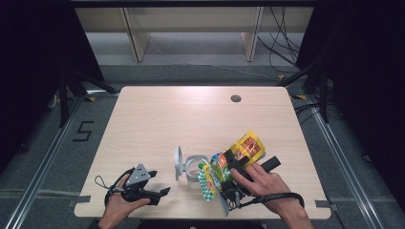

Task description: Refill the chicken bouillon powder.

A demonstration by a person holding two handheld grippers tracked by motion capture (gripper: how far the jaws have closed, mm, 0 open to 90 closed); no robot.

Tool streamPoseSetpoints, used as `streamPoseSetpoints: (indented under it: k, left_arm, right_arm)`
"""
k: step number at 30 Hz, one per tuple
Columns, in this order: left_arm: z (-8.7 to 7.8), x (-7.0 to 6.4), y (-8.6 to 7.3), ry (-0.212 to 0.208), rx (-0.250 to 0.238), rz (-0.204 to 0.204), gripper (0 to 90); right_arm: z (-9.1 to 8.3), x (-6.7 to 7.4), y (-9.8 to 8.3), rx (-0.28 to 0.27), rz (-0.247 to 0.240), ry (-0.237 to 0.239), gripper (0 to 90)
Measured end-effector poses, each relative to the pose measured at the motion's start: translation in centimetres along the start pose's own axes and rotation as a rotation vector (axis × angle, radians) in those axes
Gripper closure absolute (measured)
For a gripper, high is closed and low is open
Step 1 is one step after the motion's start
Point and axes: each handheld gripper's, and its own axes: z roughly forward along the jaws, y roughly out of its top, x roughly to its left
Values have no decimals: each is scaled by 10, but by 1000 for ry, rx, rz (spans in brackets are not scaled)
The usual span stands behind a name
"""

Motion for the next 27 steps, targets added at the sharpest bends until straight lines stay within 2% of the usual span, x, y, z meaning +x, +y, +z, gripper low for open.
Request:
streamPoseSetpoints:
  k: [2,3,4,5,6,7,8,9,10,11,15,16,18,19,20,21,22,25,26,27]
  left_arm:
    - [0,0,0,-3,-3,-5,200]
    - [0,0,0,-3,-8,-3,200]
    - [-1,1,0,4,9,18,200]
    - [-1,1,0,4,9,18,200]
    - [0,-1,0,1,-10,-11,200]
    - [-1,1,0,6,8,21,200]
    - [-1,1,0,2,0,10,201]
    - [-1,1,0,3,0,12,201]
    - [-1,0,0,5,-2,4,201]
    - [-1,-1,0,2,-10,-17,201]
    - [-1,-1,0,0,-10,-13,201]
    - [-1,-1,0,0,-12,-13,202]
    - [-2,-1,1,-1,5,-1,202]
    - [-1,-3,1,-3,-5,-19,201]
    - [-1,-3,1,-3,-5,-19,202]
    - [-1,-2,1,-3,3,-6,202]
    - [-1,-2,1,-3,0,-5,202]
    - [-1,-2,1,-5,-4,-12,202]
    - [-1,-1,1,14,3,-1,202]
    - [-2,-1,1,16,7,2,202]
  right_arm:
    - [0,0,0,3,0,3,594]
    - [-1,6,1,23,81,14,594]
    - [1,-1,1,5,-6,2,594]
    - [1,-1,1,5,-6,2,594]
    - [1,0,0,11,16,6,594]
    - [1,0,0,14,20,3,594]
    - [0,-1,0,13,19,21,594]
    - [-1,1,1,31,40,18,594]
    - [2,-3,1,-1,-4,7,594]
    - [2,-4,1,-4,-15,12,594]
    - [3,-4,0,10,0,19,594]
    - [4,-6,-1,4,-24,17,594]
    - [4,-6,-1,9,-15,23,594]
    - [5,-7,-1,7,-31,27,594]
    - [5,-7,-1,11,-24,24,594]
    - [5,-7,-1,11,-24,24,594]
    - [7,-10,-1,-2,-54,29,594]
    - [7,-10,-1,0,-42,25,594]
    - [8,-12,0,-6,-55,26,594]
    - [8,-13,1,-4,-49,45,594]
